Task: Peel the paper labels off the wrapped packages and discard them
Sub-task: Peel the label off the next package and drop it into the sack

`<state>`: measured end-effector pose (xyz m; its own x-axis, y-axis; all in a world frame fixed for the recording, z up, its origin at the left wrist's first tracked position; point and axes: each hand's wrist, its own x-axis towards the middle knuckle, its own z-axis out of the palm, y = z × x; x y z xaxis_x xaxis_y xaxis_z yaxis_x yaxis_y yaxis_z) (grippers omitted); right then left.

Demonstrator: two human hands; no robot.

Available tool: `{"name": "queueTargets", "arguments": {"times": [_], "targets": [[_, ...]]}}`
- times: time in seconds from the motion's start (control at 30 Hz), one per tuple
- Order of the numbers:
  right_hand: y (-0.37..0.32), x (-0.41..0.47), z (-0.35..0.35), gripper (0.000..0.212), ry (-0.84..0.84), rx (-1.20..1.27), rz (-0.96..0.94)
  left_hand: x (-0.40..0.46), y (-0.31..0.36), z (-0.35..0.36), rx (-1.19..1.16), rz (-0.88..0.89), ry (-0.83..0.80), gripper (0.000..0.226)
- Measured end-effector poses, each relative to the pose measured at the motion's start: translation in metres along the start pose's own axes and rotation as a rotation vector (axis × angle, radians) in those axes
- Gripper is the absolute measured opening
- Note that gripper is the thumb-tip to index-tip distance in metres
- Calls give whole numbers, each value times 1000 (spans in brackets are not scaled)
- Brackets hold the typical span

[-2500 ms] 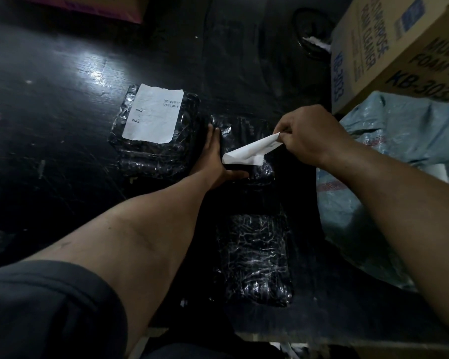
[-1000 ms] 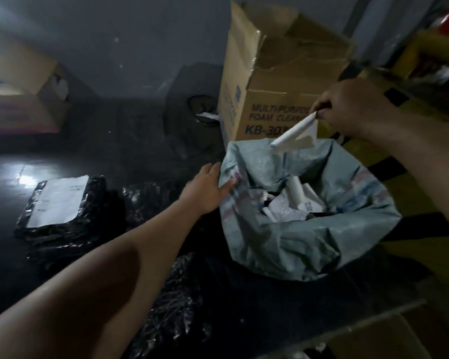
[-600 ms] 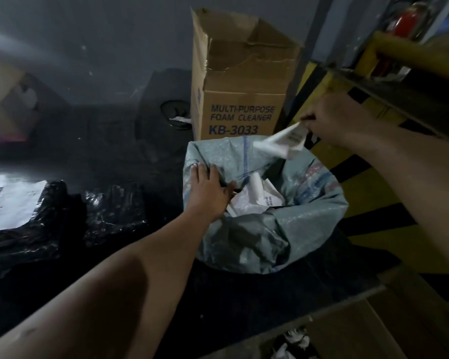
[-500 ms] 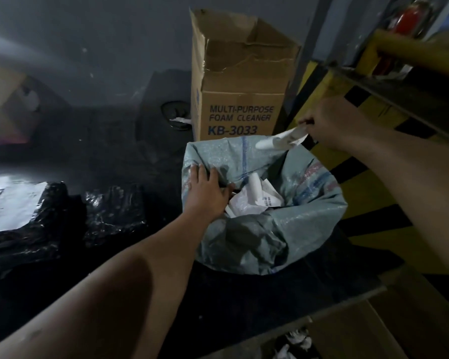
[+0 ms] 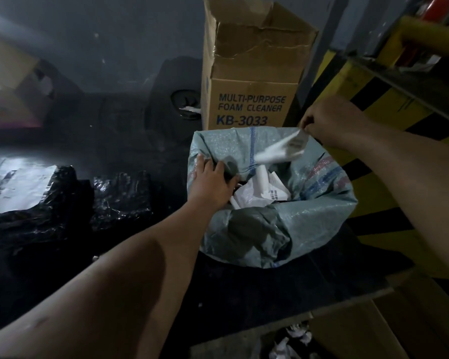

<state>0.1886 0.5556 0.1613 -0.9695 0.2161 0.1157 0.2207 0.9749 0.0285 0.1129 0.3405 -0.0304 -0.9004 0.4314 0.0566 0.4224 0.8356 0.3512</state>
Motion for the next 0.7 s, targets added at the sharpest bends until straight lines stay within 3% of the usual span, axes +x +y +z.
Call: {"name": "queueTargets", "arguments": {"times": [0.23, 0.4, 0.7], "targets": [[-4, -2, 1, 25, 15, 44, -11, 0, 1, 1, -4, -2, -4, 81], [-3, -1, 4, 13, 12, 4, 7, 0, 1, 0, -5, -6, -4, 80], [-2, 4, 11, 21, 4, 21, 21, -3, 3, -1, 32, -7, -14, 90]]}}
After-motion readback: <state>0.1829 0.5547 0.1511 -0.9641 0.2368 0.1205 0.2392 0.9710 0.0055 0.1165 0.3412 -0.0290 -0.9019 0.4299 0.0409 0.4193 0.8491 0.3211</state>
